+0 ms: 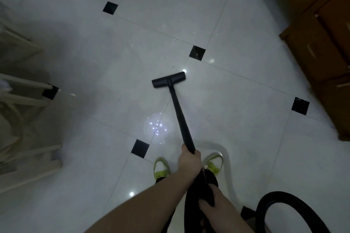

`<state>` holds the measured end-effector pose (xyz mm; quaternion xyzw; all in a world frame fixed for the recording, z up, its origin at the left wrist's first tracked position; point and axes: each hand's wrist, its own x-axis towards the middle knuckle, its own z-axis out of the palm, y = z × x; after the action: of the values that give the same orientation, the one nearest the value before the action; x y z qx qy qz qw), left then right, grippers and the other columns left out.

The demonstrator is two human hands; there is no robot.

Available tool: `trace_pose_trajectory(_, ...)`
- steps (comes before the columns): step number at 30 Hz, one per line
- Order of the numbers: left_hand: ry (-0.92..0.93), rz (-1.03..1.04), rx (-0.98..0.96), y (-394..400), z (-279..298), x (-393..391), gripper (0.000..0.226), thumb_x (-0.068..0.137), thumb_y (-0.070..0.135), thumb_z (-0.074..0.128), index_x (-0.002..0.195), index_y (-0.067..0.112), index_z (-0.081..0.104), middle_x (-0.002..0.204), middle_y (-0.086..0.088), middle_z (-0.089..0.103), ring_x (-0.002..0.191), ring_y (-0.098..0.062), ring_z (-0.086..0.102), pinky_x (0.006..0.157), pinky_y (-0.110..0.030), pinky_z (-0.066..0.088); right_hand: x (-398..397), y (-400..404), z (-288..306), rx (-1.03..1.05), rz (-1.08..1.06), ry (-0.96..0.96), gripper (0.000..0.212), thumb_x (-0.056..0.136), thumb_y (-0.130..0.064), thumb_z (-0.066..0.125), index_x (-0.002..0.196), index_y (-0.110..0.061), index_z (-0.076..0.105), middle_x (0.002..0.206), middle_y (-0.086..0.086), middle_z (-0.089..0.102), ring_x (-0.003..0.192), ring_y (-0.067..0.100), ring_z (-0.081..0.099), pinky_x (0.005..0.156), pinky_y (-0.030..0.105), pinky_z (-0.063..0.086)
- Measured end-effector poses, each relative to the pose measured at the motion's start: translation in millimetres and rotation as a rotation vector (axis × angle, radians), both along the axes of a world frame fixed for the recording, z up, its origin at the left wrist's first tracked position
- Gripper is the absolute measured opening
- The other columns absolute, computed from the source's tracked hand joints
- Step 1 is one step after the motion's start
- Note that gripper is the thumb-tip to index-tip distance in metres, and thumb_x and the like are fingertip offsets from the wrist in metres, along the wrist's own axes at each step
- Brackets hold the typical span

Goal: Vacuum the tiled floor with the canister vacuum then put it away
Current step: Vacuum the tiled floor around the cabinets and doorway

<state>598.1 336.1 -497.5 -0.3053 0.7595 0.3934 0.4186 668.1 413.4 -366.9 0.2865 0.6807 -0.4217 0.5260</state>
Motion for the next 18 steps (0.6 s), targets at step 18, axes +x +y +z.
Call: trace_pose_trajectory(18,-0.003,-0.074,0.022,11.0,-5.9,-145.5,0.043,0.085,0.022,0.056,0.126,0.013,0.047,0.108,-0.013,0.061,0.093,-0.036,0.067,0.082,-0.047,0.057,-110.4,-2.6,-41.3,-0.083,-0.34,0.105,0.022,0.092,-0.034,0.042,0.09,-0.013,0.049,0.09,0.013,0.062,0.094,0.04,0.067,0.086,0.056,0.054)
